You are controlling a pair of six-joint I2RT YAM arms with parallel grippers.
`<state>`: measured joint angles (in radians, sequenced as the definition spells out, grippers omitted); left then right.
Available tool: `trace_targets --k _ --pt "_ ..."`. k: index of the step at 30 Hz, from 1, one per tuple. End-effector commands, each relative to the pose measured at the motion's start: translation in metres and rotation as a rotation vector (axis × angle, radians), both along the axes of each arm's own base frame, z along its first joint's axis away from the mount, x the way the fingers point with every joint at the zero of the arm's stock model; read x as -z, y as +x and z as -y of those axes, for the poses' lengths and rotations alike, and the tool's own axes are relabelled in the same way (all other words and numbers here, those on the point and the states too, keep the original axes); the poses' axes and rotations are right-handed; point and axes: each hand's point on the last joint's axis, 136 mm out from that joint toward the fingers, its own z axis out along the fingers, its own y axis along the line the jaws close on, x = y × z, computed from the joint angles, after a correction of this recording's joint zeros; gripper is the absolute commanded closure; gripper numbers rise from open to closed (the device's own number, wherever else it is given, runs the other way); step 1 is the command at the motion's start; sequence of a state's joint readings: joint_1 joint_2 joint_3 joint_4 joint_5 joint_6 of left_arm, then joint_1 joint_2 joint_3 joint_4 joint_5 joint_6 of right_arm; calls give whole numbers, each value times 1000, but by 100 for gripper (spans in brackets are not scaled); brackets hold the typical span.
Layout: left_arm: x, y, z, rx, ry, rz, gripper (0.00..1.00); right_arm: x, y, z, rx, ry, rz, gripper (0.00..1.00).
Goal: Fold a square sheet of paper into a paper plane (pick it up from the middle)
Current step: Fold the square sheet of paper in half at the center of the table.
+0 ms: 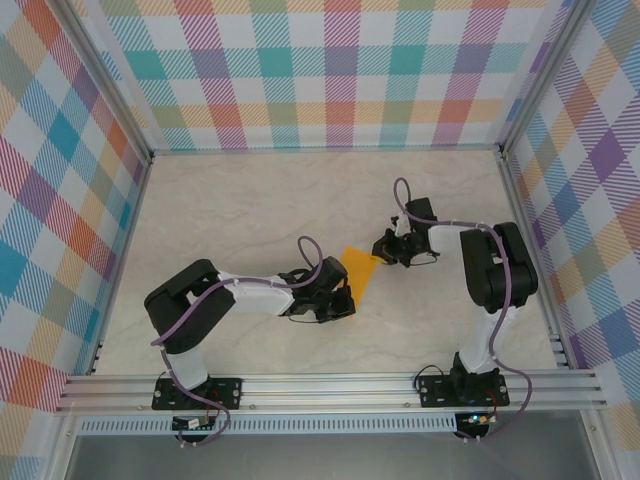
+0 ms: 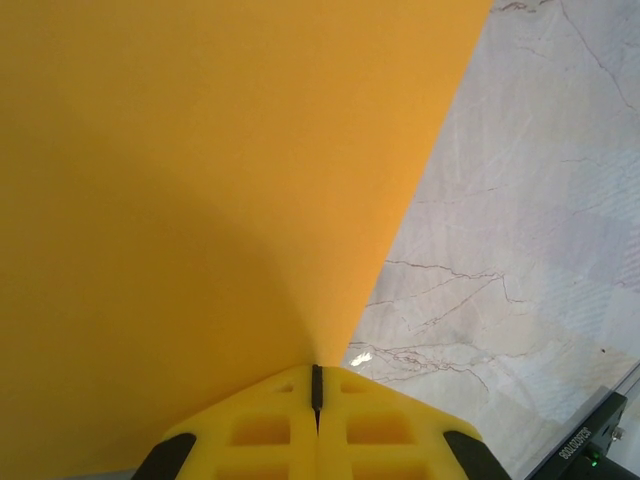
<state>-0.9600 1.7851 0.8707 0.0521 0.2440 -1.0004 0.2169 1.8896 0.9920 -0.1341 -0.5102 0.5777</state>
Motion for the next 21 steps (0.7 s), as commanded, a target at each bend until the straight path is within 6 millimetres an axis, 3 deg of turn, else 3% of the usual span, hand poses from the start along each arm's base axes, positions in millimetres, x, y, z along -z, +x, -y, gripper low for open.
trace_targets --k 1,6,9,11,14,16,21 --pt "32 -36 -30 56 161 -130 100 -24 31 22 53 -84 141 95" --pt "7 -22 -17 64 118 -68 96 -55 13 19 49 -60 153 93" --pt "-23 -4 -7 56 78 3 86 -57 -13 16 57 -78 120 86" --pt "-43 8 -6 37 57 47 73 -55 -32 14 65 -114 88 82" --pt "-60 22 -20 1 64 93 58 -46 -54 9 79 -176 34 71" --pt "-64 31 -37 -32 85 108 53 -39 -62 3 79 -206 9 64" --pt "-53 39 -82 -122 140 79 47 -28 -55 -23 10 -250 3 59"
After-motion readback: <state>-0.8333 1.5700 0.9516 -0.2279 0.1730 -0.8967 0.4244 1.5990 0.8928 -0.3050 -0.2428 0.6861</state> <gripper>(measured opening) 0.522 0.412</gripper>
